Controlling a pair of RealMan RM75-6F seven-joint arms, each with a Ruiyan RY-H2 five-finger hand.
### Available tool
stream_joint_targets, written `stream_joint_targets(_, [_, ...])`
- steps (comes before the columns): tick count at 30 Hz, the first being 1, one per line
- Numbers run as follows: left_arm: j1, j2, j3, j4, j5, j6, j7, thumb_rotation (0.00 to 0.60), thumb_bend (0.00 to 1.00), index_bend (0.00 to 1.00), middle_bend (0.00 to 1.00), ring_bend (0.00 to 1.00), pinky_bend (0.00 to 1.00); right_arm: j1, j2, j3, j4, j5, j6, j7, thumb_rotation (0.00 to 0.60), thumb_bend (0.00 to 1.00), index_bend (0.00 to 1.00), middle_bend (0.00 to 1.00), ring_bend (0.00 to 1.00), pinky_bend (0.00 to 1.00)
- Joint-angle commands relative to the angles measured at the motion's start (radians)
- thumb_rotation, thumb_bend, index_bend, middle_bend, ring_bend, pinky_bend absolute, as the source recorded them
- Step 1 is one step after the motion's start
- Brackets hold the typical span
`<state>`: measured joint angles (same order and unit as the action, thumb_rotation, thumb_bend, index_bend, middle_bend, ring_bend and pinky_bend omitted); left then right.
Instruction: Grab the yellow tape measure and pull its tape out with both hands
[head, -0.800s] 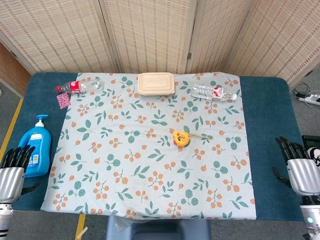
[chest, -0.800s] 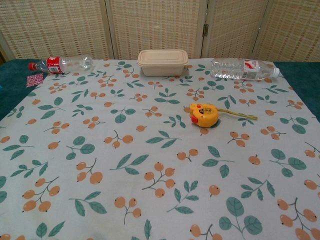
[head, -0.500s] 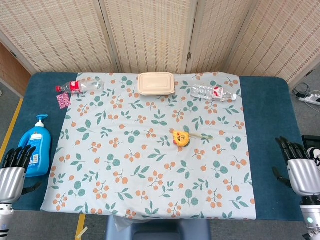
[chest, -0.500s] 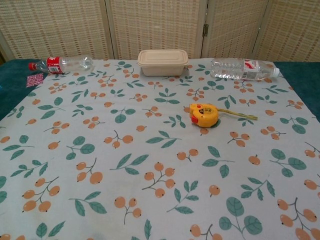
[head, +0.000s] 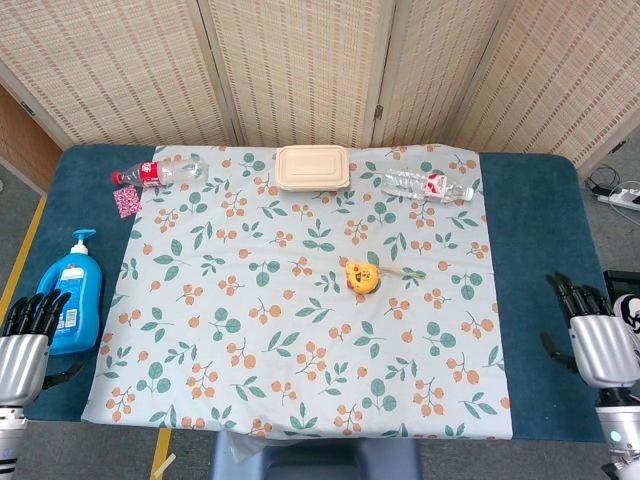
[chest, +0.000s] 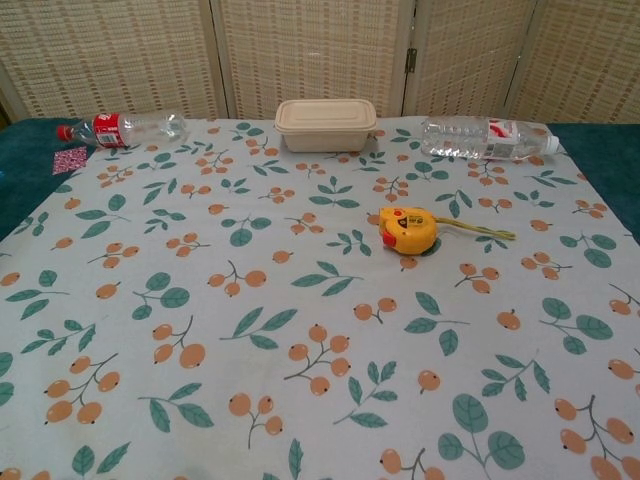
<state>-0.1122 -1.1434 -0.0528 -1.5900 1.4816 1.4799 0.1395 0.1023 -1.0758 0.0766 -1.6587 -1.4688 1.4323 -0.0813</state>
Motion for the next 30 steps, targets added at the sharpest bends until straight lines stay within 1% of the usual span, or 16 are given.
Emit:
stream_joint_targets(1, [0.0,-0.001,0.001,0.003,-0.001,-0.002,-0.002,0.6,0.15,0.08,0.09,0.05,0.0,0.017,0.005,0.009,-0.02,0.021,-0.03,-0.014,0.6,0.39,0.04,0.11,0.18,0.14])
stream_joint_targets(9, [-0.004,-0.008,0.002,0.008,0.007,-0.003,-0.008,0.6,0.15,0.08,0.09,0.05,0.0,0.128,-0.009,0.051,-0.076,0.127,-0.206,-0.089,0.6,0.39,0.04,0.12,0.2,0.15])
stream_joint_targets(14, [-0.003,-0.009,0.005,0.01,0.011,-0.001,-0.011,0.6,0.15,0.08,0.09,0.05,0.0,0.223,-0.047,0.077,-0.091,0.175,-0.331,-0.121,0.6,0.39,0.04,0.12,0.19,0.16])
stream_joint_targets(18, [0.0,-0.008,0.009,0.008,0.016,0.002,-0.014,0.6,0.15,0.08,0.09,0.05,0.0,0.305,-0.089,0.103,-0.093,0.255,-0.429,-0.171,0.6,0.39,0.04,0.12,0.17,0.17])
stream_joint_targets(20, [0.002,-0.007,0.01,0.008,0.016,0.003,-0.013,0.6,0.15,0.08,0.09,0.05,0.0,0.342,-0.105,0.114,-0.091,0.292,-0.471,-0.191,0.6,0.39,0.04,0.12,0.14,0.17])
stream_joint_targets(25, [0.003,-0.009,0.014,0.007,0.02,0.003,-0.012,0.6,0.15,0.08,0.09,0.05,0.0,0.446,-0.156,0.143,-0.067,0.384,-0.574,-0.219,0.6,0.39,0.01,0.12,0.11,0.16])
stream_joint_targets(30, [0.004,-0.011,0.017,0.007,0.019,0.0,-0.009,0.6,0.15,0.08,0.09,0.05,0.0,0.54,-0.209,0.145,-0.024,0.483,-0.65,-0.274,0.6,0.39,0.0,0.12,0.09,0.16])
